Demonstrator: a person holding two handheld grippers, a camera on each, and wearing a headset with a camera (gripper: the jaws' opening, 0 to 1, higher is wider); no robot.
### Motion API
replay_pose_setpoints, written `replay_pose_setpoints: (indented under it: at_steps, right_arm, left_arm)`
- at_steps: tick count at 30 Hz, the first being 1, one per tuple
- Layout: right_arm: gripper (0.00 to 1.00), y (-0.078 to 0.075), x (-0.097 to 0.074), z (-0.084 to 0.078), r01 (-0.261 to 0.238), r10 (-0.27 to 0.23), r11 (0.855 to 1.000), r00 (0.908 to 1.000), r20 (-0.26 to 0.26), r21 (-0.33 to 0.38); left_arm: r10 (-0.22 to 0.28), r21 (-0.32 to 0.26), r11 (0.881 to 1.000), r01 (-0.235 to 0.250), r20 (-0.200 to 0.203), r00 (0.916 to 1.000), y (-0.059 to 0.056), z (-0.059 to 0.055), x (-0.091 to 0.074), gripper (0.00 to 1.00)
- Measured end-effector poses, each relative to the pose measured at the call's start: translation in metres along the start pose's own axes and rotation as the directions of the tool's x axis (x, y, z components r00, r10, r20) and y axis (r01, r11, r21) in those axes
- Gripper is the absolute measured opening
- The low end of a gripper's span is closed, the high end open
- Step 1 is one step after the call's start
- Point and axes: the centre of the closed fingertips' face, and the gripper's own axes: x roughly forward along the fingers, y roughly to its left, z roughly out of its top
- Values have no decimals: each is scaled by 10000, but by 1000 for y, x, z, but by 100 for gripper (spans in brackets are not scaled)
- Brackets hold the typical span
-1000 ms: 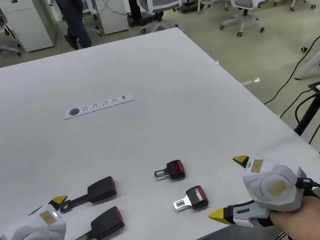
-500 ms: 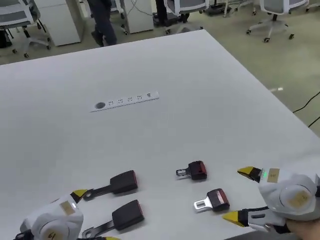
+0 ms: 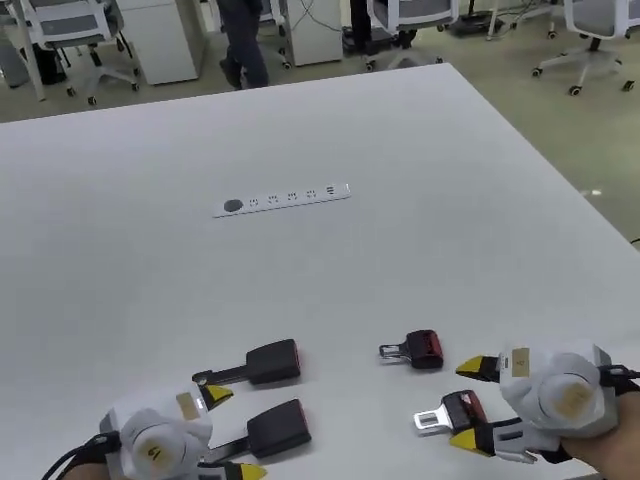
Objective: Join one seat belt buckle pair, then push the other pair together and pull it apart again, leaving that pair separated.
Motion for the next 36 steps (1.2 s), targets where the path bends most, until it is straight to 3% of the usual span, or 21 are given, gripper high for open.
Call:
replay_pose_setpoints:
  at_steps: [3,6,10,12,15,19,23,26,28,33,36]
  right_arm:
    - [38,4,8,-14,-657,642,9974,9967,-493,-304]
    - [37,4,14,-23,-832,763,9937,9931,-896,-757]
    - [38,0,17,-29,-986,905,9922,9905,-1040,-766]
    - [41,-2,22,-42,-1200,1087,9906,9820,-1543,-661]
    - [39,-4,21,-43,-1398,1260,9874,9779,-1668,-736]
    - [34,-7,23,-44,-1508,1401,9872,9755,-1695,-520]
    - [34,-6,26,-43,-1664,1570,9852,9728,-1702,-421]
    - [34,-9,28,-45,-2239,2195,9746,9606,-1702,-66]
    - [34,-8,29,-43,-2333,2238,9716,9602,-1670,-394]
    - [34,-3,29,-38,-2559,2355,9639,9482,-2130,-738]
    - [34,-6,28,-41,-2573,2383,9640,9479,-2114,-671]
  left_arm:
    - [-185,163,9997,187,-115,9998,0,4,6,58]
    - [-276,319,9991,283,-218,9994,2,3,15,59]
    - [-686,509,9963,699,-267,9973,-3,6,24,59]
    - [-790,586,9950,808,-324,9963,-5,7,28,58]
    - [-994,695,9924,1017,-360,9944,-12,11,32,54]
    - [-1211,1179,9846,1288,-703,9901,-11,2,41,50]
    - [-1377,1223,9816,1464,-772,9875,-13,2,43,46]
    - [-1794,1241,9744,1872,-715,9812,-19,3,46,40]
    - [-1859,1409,9707,1946,-725,9799,-20,6,45,37]
    - [-2133,1596,9614,2240,-816,9736,-23,8,46,35]
    - [-2175,1728,9581,2282,-791,9729,-22,8,46,35]
